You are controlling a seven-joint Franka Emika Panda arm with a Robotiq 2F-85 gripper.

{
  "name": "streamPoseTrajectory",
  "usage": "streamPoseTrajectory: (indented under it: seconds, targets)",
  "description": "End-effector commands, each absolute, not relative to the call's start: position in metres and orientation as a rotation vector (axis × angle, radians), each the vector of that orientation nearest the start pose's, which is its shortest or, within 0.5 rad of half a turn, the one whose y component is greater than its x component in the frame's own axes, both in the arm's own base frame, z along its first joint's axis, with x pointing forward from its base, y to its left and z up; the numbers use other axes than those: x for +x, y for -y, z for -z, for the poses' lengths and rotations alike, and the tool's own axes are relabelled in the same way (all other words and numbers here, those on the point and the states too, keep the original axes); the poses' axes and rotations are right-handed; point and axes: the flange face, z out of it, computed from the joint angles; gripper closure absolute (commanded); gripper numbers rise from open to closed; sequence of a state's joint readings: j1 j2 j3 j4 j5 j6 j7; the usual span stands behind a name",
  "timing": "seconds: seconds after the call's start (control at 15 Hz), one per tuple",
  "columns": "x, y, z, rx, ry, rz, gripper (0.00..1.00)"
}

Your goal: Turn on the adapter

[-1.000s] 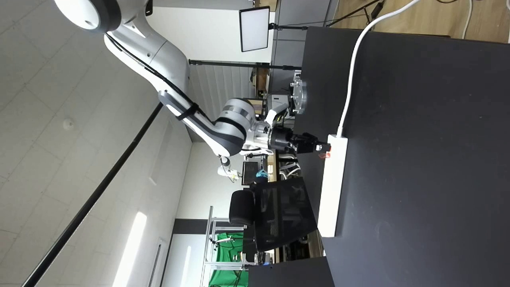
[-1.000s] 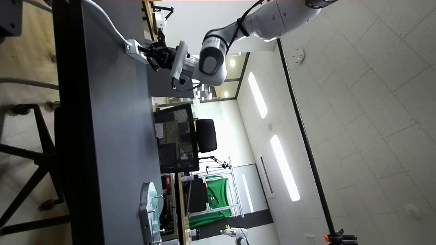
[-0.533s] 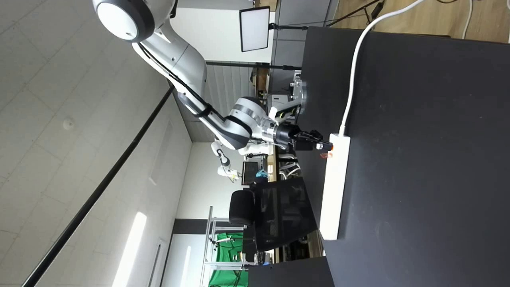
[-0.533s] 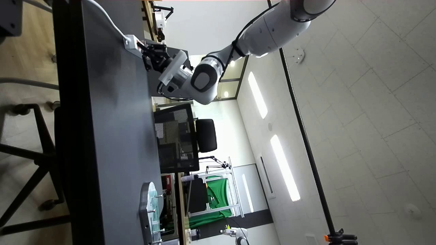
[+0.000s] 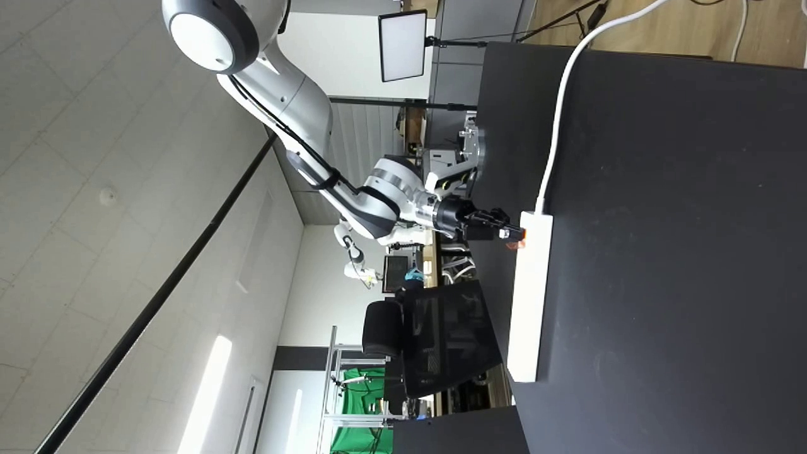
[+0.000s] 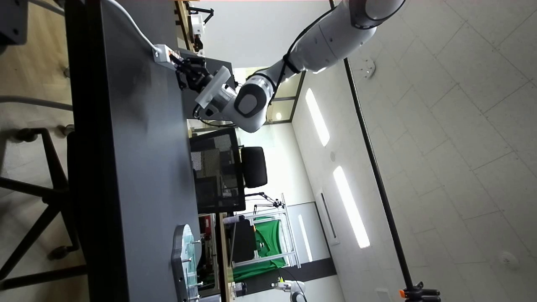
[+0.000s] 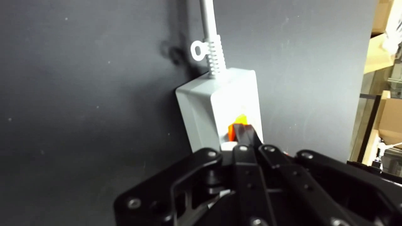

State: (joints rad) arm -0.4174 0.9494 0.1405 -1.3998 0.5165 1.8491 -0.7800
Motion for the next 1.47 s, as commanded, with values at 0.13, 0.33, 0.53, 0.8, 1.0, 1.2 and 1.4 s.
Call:
streamPoseTrajectory:
  seconds: [0.13, 0.33, 0.53, 0.8, 1.0, 1.2, 1.4]
  targets:
    - [0.678, 0.143, -0.171, -2.592, 0.321, -0.152, 1.0]
    - [0.682, 0.129, -0.2, -2.619, 0.384, -0.148, 1.0]
    - [0.685, 0.115, -0.232, -2.624, 0.434, -0.12, 1.0]
    - [0.685, 0.104, -0.271, -2.652, 0.483, -0.065, 1.0]
    - [0.683, 0.1, -0.286, -2.688, 0.508, -0.057, 0.72]
    - [0.679, 0.097, -0.291, -2.742, 0.539, -0.064, 0.53]
    - [0.674, 0.096, -0.291, -2.812, 0.561, -0.09, 0.33]
